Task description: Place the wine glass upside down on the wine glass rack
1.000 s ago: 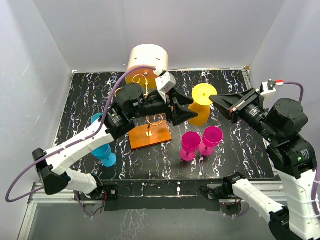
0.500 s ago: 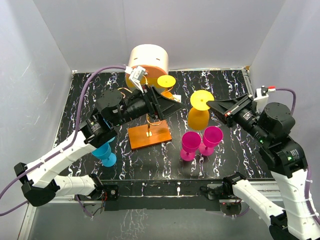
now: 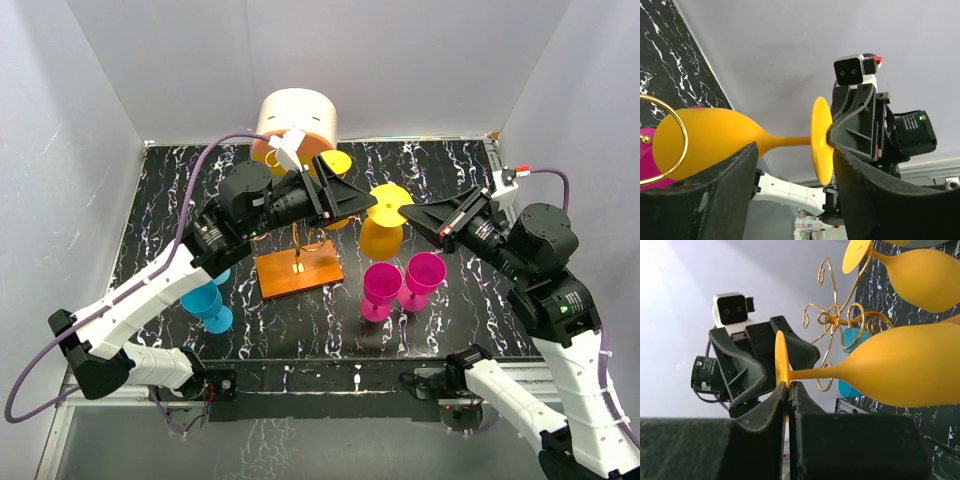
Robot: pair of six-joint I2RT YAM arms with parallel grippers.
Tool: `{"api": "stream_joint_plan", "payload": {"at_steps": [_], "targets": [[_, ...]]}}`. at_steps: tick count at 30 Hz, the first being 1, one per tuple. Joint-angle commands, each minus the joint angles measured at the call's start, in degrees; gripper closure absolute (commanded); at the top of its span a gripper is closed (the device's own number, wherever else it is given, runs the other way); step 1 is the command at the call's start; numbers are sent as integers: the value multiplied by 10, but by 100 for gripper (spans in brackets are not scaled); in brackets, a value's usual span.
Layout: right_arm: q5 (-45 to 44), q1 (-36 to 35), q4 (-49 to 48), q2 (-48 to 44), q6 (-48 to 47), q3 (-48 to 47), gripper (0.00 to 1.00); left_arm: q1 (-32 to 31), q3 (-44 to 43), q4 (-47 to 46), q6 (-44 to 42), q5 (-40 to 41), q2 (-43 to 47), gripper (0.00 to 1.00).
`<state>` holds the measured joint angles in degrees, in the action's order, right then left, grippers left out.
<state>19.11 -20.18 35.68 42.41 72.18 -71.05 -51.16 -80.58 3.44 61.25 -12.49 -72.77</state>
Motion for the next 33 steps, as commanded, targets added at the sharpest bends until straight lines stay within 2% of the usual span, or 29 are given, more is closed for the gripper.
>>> {"api": "stream_joint_plan", "payload": {"at_steps": [1,7,8,10,17,22,24,28,33], "targets": [[25,-1,-61,-5,-11,17,100,16,-24,-16,39,-55,-13,44],[31,-1,-72,-8,-9,37,100,25,-17,-33,55,-78,-21,66],[32,-1,-72,-6,-9,38,100,26,-15,-35,56,-81,-22,74],[36,-1,-72,-3,-9,38,100,28,-13,-35,60,-83,-23,100],[34,-1,-75,-4,-10,34,100,44,-15,-28,70,-96,-24,100],[20,-1,-69,-10,-12,30,62,48,-1,-44,104,-95,-20,100],[12,-1,-59,-14,-20,25,53,55,2,-36,113,-85,-18,100],[-18,-1,-16,-23,-39,4,37,66,5,-21,118,-53,-13,100],[-56,-1,17,-51,-43,-4,28,78,24,-51,140,-43,-15,100]]}}
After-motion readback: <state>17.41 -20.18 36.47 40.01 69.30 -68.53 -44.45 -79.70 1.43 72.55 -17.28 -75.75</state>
